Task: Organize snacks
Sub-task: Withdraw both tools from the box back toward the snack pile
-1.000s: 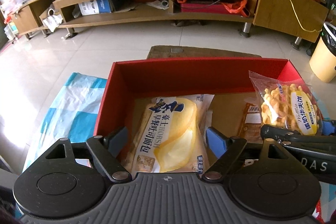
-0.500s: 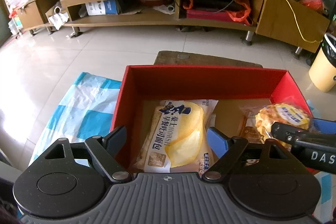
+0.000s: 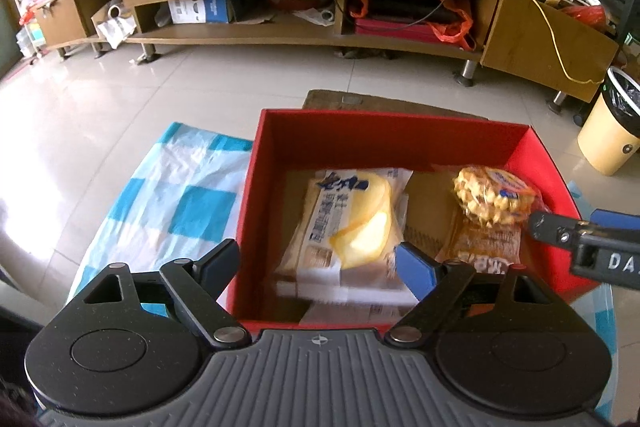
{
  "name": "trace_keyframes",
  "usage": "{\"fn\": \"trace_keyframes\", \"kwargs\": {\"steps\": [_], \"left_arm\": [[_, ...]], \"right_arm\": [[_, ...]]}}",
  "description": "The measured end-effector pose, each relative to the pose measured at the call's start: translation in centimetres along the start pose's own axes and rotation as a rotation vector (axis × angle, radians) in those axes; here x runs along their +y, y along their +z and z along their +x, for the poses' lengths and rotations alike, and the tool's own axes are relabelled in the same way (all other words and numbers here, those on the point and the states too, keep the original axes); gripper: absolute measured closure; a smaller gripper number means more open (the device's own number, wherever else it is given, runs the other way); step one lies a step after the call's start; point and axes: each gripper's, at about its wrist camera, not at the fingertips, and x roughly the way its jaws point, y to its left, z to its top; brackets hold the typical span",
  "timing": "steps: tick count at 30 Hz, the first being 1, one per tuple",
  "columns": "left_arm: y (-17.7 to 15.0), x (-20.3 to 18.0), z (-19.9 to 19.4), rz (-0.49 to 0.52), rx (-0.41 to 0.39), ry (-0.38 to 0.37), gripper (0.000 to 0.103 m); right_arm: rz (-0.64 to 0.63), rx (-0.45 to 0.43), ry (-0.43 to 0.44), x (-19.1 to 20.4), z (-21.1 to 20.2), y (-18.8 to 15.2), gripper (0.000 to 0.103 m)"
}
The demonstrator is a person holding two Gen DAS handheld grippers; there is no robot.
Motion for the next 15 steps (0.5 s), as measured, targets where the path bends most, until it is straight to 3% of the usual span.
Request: {"fn": "trace_keyframes", "kwargs": {"steps": [15], "left_arm": [[-7.0, 2.9, -2.3, -0.040, 0.140, 0.007, 0.013]], "right_arm": [[-0.051, 0.033, 0.038, 2.1, -3.1, -3.3, 0.023]]}}
